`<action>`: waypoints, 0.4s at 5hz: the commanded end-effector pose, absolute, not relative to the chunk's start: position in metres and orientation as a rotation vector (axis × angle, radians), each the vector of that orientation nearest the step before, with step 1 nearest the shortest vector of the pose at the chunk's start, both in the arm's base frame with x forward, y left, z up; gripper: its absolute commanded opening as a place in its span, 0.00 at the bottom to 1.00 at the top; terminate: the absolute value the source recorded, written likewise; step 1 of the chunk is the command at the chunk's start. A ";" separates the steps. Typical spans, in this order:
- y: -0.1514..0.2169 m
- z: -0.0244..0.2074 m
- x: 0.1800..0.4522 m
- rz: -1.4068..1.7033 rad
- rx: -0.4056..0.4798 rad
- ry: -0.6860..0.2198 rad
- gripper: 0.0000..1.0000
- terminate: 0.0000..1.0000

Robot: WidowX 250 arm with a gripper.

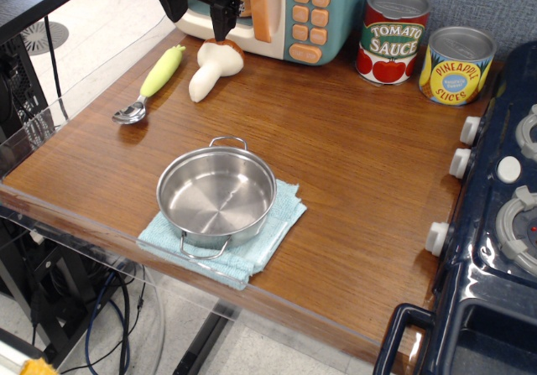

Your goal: Move the metal pot to the right of the mushroom.

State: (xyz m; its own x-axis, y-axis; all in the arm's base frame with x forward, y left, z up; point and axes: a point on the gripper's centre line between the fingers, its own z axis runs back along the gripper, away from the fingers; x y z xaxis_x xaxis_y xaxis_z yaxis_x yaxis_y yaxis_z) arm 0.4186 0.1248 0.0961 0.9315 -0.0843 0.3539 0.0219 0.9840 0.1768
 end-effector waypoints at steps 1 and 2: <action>0.125 0.096 0.419 -0.055 0.172 -0.369 1.00 0.00; 0.123 0.099 0.411 -0.042 0.166 -0.368 1.00 0.00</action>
